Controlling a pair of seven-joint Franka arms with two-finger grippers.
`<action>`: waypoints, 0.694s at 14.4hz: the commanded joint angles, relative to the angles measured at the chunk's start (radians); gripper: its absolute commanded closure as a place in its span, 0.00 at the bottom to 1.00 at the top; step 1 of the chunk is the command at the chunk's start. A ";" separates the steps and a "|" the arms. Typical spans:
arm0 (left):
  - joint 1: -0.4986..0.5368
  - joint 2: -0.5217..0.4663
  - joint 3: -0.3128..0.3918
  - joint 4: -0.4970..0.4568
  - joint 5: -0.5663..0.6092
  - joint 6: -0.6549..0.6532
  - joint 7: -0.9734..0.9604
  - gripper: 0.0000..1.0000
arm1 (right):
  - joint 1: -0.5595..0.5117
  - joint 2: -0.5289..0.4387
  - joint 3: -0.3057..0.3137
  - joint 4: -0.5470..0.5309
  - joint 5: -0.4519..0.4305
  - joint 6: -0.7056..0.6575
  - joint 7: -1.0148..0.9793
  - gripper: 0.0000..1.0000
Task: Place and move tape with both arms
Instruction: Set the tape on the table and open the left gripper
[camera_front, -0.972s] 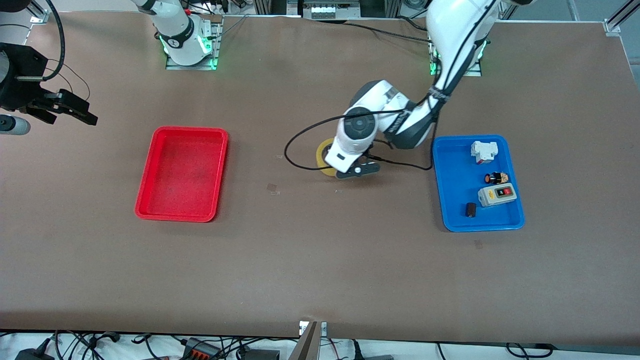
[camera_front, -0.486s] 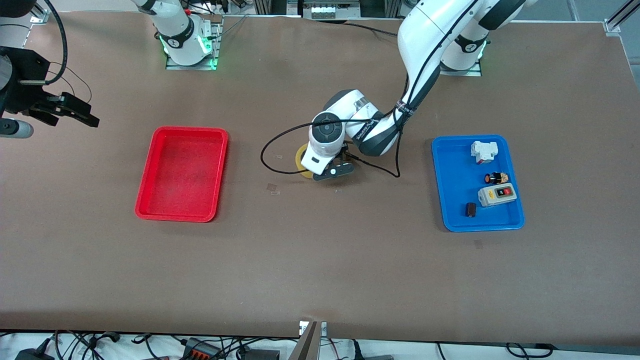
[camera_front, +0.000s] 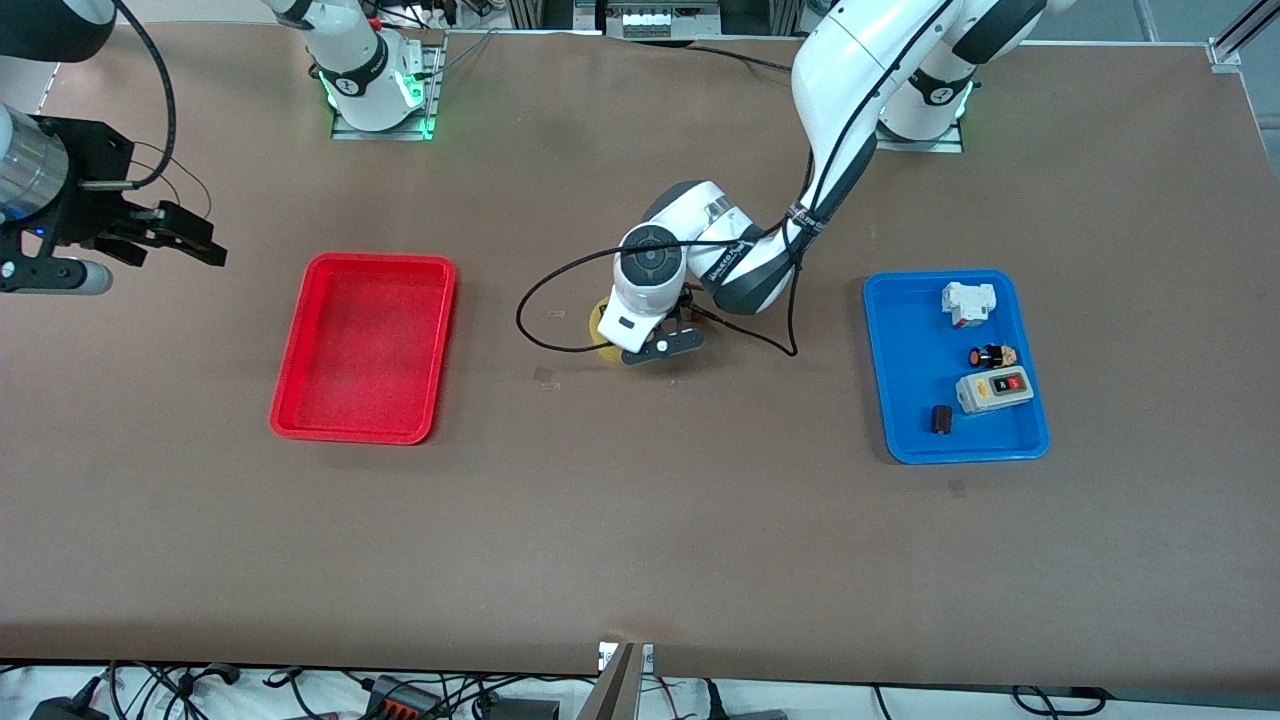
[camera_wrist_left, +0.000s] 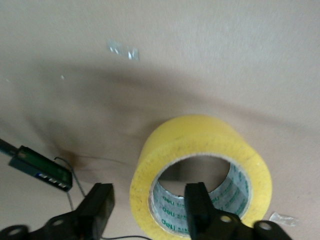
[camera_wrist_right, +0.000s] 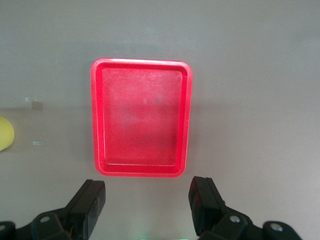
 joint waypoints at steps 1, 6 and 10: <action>0.036 -0.065 0.007 0.013 0.031 -0.146 -0.008 0.00 | 0.036 0.026 0.000 0.016 0.012 0.019 0.028 0.02; 0.179 -0.219 -0.005 0.012 0.070 -0.329 0.090 0.00 | 0.145 0.084 0.002 0.016 0.016 0.068 0.132 0.02; 0.314 -0.314 0.002 0.015 0.074 -0.476 0.309 0.00 | 0.240 0.146 0.002 0.016 0.071 0.141 0.221 0.02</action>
